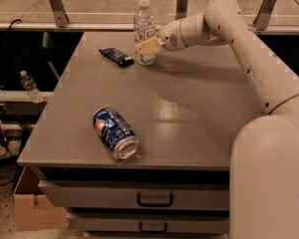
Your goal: Move blue plastic bottle near rxbar blueberry
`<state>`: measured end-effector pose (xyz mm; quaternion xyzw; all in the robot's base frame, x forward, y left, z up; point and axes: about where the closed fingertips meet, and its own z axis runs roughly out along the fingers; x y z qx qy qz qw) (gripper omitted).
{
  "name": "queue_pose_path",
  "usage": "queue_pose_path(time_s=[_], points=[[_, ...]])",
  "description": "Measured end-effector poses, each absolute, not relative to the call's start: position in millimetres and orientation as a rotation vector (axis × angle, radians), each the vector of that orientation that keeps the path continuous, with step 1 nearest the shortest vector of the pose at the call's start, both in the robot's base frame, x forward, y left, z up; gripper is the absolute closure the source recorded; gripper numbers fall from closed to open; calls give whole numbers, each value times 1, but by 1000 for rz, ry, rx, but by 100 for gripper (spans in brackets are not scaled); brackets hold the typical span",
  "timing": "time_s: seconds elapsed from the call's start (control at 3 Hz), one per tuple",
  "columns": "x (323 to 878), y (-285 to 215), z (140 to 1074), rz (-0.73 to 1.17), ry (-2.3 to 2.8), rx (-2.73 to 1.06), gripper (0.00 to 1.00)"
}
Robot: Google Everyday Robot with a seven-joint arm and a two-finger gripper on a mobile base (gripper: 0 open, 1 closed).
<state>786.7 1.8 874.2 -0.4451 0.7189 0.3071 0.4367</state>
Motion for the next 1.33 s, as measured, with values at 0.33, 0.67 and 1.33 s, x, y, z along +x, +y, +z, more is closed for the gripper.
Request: queue_pose_path(time_s=[0.33,0.67,1.33], points=[[787,2,876,764,1788,-1107,35],[787,2,876,764,1788,-1107,12],[788,-24,872,789,1802,-1071,0]])
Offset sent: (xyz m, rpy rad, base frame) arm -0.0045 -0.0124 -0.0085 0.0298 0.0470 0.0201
